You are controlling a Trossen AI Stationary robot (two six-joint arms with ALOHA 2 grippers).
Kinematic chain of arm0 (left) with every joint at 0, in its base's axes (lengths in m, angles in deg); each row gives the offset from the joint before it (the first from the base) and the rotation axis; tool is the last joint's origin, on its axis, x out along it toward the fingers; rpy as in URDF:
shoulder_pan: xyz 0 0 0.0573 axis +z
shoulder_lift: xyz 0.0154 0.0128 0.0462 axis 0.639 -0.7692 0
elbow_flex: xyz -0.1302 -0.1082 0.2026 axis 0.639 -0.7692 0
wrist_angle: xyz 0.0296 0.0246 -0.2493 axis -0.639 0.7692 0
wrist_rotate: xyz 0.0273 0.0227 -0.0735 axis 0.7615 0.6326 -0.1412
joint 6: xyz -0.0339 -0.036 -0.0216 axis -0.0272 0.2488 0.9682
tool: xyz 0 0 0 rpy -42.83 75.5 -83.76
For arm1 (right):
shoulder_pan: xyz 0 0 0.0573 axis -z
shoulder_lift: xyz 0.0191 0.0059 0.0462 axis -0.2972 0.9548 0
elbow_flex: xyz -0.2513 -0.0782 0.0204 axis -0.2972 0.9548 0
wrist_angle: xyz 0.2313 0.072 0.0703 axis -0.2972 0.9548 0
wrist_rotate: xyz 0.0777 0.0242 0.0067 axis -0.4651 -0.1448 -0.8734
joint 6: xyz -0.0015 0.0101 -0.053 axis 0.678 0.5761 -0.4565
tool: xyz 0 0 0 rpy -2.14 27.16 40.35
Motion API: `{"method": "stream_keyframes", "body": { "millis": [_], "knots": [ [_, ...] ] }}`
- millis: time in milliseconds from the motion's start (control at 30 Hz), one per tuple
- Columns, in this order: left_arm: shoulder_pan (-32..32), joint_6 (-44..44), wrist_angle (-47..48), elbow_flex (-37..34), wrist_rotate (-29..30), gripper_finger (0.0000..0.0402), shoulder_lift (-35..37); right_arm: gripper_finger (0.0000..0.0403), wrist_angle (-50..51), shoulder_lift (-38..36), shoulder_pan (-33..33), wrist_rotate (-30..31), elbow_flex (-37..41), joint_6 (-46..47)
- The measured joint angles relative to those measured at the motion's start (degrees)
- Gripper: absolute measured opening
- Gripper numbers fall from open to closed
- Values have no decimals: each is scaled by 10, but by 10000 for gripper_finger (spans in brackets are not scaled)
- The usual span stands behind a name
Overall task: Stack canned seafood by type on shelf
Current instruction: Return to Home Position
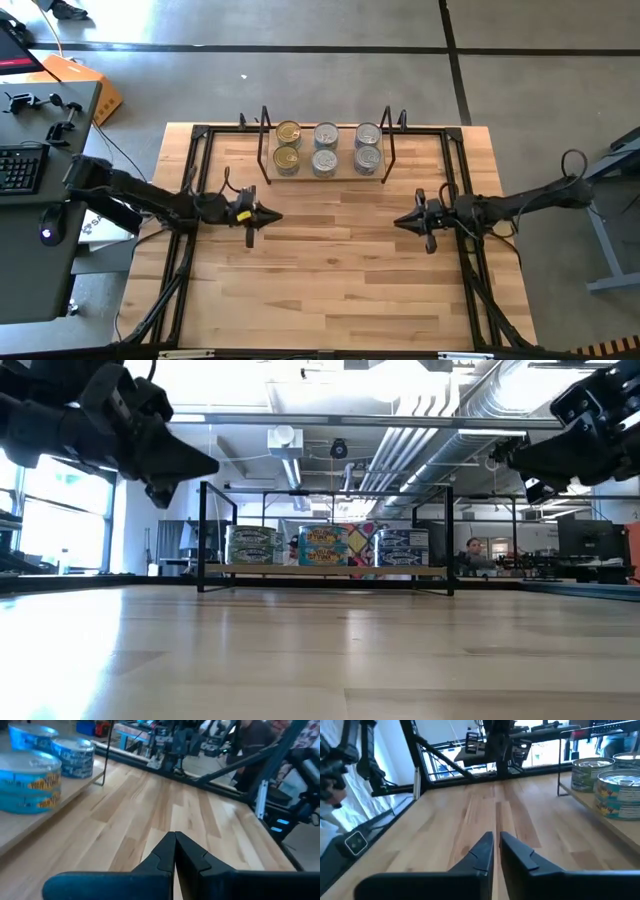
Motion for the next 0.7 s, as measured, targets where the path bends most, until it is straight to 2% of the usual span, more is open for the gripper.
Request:
{"method": "stream_keyframes", "body": {
  "millis": [200,300,567,700],
  "knots": [
    [69,-40,110,0,-71,0,133,12,119,-84,0,-45,0,-4],
    [101,-68,169,0,-94,0,212,11,146,-104,0,-46,0,12],
    [144,-110,361,0,-104,0,394,12,128,-110,0,-43,0,0],
    [132,-143,377,-26,-104,0,469,12,117,-110,0,-43,0,-1]
  ]
}}
